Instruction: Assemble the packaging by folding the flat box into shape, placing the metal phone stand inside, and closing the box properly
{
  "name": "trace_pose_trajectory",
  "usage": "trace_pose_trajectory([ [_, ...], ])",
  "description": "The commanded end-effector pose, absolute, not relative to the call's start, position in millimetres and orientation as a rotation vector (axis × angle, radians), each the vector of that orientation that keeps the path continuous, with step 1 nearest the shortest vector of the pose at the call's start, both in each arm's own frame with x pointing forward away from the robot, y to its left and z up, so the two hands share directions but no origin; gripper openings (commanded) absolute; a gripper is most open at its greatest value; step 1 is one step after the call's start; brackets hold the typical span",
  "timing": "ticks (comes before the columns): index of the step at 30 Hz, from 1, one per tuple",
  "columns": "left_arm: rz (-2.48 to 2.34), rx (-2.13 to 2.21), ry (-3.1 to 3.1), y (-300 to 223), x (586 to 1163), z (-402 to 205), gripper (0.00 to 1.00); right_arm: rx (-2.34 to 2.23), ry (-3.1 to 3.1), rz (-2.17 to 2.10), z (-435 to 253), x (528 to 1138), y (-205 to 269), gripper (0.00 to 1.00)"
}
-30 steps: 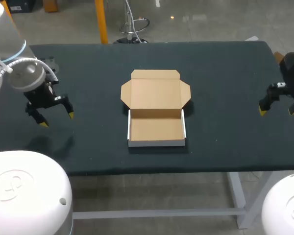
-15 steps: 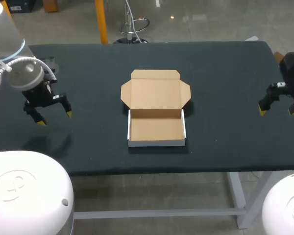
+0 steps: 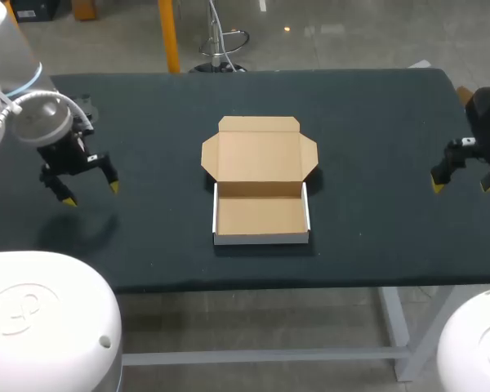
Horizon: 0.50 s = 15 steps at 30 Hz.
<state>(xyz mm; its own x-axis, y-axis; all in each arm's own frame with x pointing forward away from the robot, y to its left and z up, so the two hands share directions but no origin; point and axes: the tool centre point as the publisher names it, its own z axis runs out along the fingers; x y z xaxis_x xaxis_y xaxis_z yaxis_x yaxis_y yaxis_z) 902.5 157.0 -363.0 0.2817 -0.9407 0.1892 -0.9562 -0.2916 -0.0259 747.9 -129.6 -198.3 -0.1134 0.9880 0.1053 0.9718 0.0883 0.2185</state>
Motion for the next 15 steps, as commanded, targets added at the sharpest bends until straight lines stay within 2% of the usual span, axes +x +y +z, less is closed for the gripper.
trace_pose_trajectory([
  [1, 0.225, 2.431, -1.817, 158, 913, -370, 1.0, 2.045, 2.268, 0.356, -196, 747, -130, 1.0],
  [15, 0.18, 2.458, -1.837, 171, 946, -383, 1.0, 2.045, 2.268, 0.356, -196, 747, -130, 1.0],
])
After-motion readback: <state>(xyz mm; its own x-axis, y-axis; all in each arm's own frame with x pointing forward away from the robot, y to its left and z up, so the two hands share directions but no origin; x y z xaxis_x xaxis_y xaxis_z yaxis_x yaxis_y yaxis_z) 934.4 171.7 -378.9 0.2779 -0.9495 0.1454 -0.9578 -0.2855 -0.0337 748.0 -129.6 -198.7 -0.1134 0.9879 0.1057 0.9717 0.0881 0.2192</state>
